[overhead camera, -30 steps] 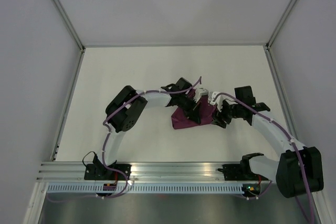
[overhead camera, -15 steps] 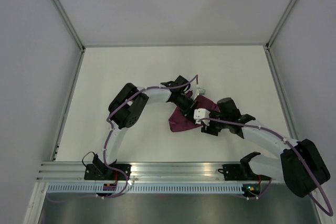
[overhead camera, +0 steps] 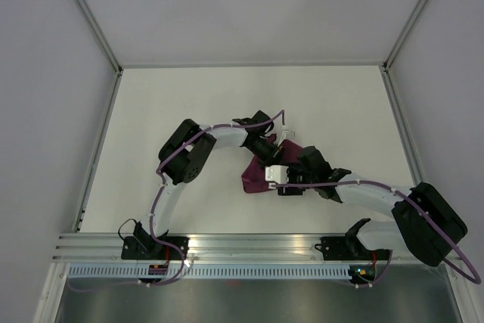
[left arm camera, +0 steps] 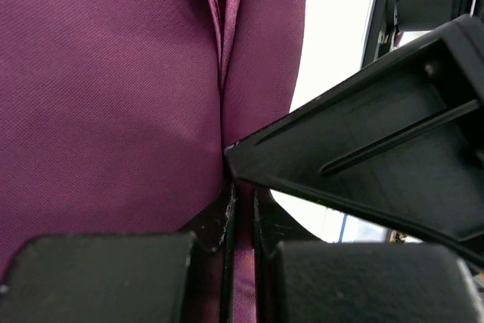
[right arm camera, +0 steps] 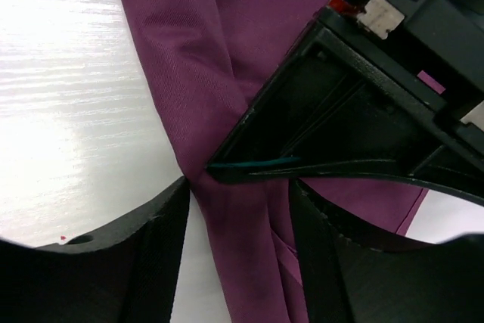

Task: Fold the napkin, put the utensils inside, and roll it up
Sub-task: Roll the napkin at the center of the board.

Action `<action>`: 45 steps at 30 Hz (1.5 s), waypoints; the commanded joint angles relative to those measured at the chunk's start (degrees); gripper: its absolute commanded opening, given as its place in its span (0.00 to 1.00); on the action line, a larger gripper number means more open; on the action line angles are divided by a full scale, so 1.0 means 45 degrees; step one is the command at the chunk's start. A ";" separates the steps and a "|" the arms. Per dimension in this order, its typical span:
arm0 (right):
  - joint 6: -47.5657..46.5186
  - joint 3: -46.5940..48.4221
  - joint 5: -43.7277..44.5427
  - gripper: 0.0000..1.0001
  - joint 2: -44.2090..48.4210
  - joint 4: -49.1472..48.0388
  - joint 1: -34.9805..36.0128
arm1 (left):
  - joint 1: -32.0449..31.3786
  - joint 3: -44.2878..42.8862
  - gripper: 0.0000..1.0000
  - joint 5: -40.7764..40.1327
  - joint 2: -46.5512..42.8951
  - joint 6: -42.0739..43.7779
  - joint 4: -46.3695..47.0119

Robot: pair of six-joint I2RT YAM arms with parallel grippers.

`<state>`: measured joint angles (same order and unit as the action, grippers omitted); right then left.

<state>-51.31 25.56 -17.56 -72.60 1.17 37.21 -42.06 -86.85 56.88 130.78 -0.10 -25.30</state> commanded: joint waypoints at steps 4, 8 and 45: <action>-0.0512 0.0120 0.0446 0.50 -0.1113 0.1026 0.0071 | -0.0008 0.0394 0.11 -0.2700 0.1289 0.0568 -0.1682; -0.0629 0.0296 0.0329 0.38 -0.1347 0.1827 0.0090 | 0.0050 0.0179 0.24 -0.2505 0.1191 0.0627 -0.1702; -0.3851 0.7990 -0.4984 0.10 -0.8357 1.2199 -0.3034 | 0.2005 1.0213 0.36 -1.0549 -1.0524 -0.3885 1.1139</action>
<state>-63.40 61.45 -41.15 -104.44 44.31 24.47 -32.27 -46.92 16.78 88.27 -14.35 8.10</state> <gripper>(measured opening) 0.308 0.361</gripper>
